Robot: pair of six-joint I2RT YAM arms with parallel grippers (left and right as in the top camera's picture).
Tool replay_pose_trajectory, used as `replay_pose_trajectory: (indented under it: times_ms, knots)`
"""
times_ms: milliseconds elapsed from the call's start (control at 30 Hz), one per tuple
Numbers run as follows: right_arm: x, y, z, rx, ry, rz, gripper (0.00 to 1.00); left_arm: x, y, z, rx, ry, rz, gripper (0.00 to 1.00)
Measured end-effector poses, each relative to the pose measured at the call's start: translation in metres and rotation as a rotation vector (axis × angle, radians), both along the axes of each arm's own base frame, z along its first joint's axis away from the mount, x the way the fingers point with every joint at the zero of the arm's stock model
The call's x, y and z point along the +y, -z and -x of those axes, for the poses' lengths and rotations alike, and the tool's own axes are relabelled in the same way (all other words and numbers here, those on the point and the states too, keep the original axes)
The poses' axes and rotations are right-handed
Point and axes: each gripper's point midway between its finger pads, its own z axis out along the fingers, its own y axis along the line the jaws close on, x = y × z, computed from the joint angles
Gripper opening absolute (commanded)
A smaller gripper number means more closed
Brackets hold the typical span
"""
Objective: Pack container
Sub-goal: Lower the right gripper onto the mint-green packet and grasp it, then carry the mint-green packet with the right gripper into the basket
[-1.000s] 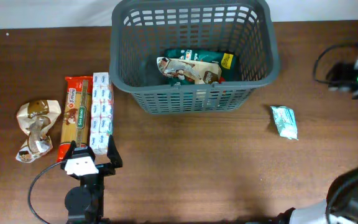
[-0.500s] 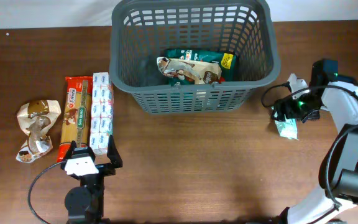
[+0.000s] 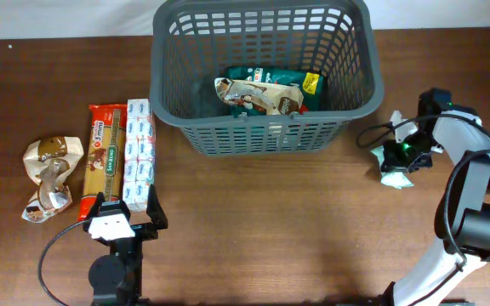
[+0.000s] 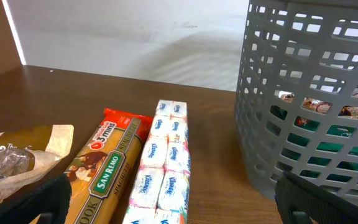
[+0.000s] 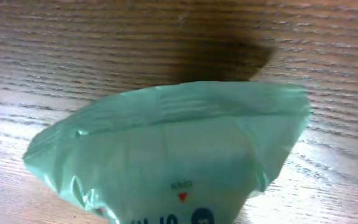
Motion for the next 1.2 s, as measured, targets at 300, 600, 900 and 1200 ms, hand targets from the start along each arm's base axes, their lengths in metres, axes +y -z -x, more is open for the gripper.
replay_pose_trajectory:
  times_ms: [300, 600, 900, 1200]
  knots:
    - [-0.036, -0.087, -0.057, -0.234, 0.229, -0.122, 0.04, 0.0, 0.0, 0.0, 0.0, 0.0, 0.0, 0.99]
    - [0.068, -0.428, -0.074, -1.081, -0.18, -0.088, 0.03, 0.0, 0.0, 0.0, 0.0, 0.0, 0.0, 0.99]
    - [0.24, -0.411, -0.073, -1.109, -0.725, -0.112, 0.03, 0.0, 0.0, 0.0, 0.0, 0.0, 0.0, 0.99]
    - [0.258, -0.227, -0.158, -0.74, -0.732, -0.05, 0.04, 0.0, 0.0, 0.0, 0.0, 0.0, 0.0, 0.99]
